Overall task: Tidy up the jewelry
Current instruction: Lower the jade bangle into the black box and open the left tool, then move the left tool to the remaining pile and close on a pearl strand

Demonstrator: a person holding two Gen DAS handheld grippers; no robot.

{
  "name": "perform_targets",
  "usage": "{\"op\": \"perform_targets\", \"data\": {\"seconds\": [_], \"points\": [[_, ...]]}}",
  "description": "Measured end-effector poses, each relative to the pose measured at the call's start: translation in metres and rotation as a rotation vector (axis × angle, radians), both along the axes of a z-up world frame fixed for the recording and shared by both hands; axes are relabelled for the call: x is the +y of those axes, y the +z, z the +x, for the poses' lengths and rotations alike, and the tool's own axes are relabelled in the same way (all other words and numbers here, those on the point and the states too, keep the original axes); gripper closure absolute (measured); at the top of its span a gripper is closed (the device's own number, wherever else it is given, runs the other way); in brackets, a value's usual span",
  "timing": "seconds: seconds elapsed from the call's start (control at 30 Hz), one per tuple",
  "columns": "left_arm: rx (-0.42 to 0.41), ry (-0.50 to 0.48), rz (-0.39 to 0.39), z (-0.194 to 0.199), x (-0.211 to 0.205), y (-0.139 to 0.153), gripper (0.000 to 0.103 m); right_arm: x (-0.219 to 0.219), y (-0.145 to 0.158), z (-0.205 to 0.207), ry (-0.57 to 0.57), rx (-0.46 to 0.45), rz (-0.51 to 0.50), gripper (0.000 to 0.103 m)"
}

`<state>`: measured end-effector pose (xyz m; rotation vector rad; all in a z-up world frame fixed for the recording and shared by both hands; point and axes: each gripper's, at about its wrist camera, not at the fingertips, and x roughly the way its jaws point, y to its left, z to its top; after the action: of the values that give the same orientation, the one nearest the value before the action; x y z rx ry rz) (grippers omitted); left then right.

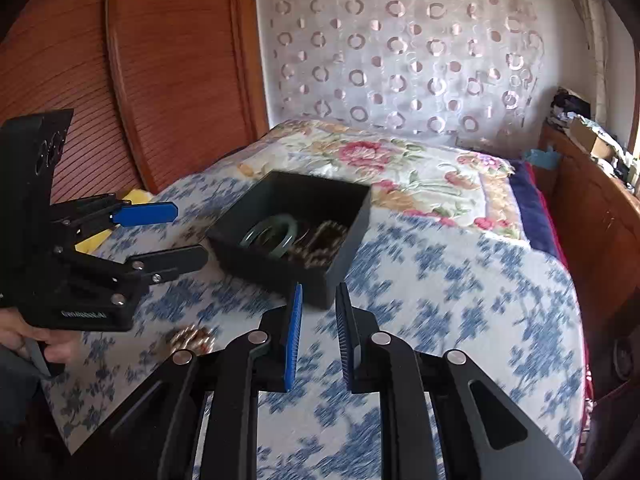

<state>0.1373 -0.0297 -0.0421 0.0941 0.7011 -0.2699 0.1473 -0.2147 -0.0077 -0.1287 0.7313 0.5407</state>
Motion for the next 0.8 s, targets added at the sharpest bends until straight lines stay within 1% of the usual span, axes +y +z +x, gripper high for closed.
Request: {"op": "perform_targets", "data": {"seconds": [0.2,0.4,0.43,0.47,0.5,0.67,0.8], "points": [[0.038,0.012,-0.010,-0.027,0.014,-0.017,0.033,0.008,-0.014,-0.016,0.024,0.021,-0.013,0.084],[0.069,0.035,-0.031,-0.045,0.027,-0.029,0.033,0.018,-0.032,-0.022,0.054,0.070,-0.013,0.084],[0.073,0.036,-0.035,-0.046,0.028,-0.031,0.033,0.020,-0.035,-0.023,0.060,0.082,-0.013,0.080],[0.079,0.037,-0.040,-0.047,0.029,-0.032,0.033,0.022,-0.038,-0.023,0.064,0.092,-0.010,0.071],[0.084,0.038,-0.043,-0.048,0.029,-0.034,0.033,0.023,-0.039,-0.023,0.064,0.098,-0.005,0.067],[0.108,0.024,-0.043,-0.052,0.024,-0.043,0.033,0.030,-0.047,-0.022,0.078,0.139,0.017,0.066],[0.120,0.005,-0.046,-0.053,0.017,-0.048,0.033,0.034,-0.056,-0.015,0.077,0.176,0.002,0.066]]}}
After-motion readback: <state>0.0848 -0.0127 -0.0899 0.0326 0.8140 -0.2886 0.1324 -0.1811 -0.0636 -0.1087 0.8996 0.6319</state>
